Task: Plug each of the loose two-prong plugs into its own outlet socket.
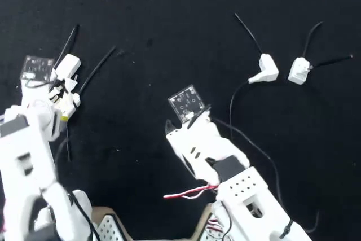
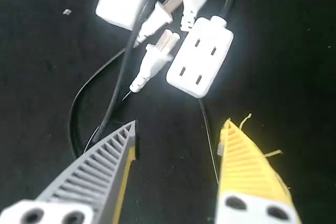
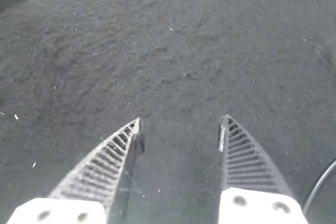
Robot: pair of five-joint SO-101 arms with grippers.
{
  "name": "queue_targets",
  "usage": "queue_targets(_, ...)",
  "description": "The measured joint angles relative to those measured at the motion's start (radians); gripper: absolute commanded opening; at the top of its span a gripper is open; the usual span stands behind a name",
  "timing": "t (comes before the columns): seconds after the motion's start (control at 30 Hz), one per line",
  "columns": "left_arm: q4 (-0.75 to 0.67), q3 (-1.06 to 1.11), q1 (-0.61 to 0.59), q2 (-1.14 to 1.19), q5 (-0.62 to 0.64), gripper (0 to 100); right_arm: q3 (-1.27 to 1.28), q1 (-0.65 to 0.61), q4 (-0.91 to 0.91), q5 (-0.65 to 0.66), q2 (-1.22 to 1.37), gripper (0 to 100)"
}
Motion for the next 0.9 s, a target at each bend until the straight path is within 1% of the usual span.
queue_targets(0.17, 0.015, -0.172, 0.014, 0.252, -0.017, 26, 0.0, 0.0, 0.0, 0.0, 0.0, 21.9)
queue_targets(0.4, 0.183, -0.462, 0.097, 0.539, -0.104, 26, 0.0, 0.0, 0.0, 0.0, 0.0, 21.9)
queue_targets(0.5, 0.222, -0.585, 0.1, 0.657, -0.117, 26, 0.0, 0.0, 0.0, 0.0, 0.0, 21.9)
queue_targets(0.6, 0.232, -0.689, 0.1, 0.77, -0.117, 26, 0.0, 0.0, 0.0, 0.0, 0.0, 21.9)
queue_targets(0.73, 0.25, -0.776, 0.1, 0.882, -0.117, 26, 0.0, 0.0, 0.0, 0.0, 0.0, 21.9)
queue_targets(0.9, 0.311, -0.859, 0.101, 0.951, -0.12, 25, 0.0, 0.0, 0.0, 0.0, 0.0, 21.9)
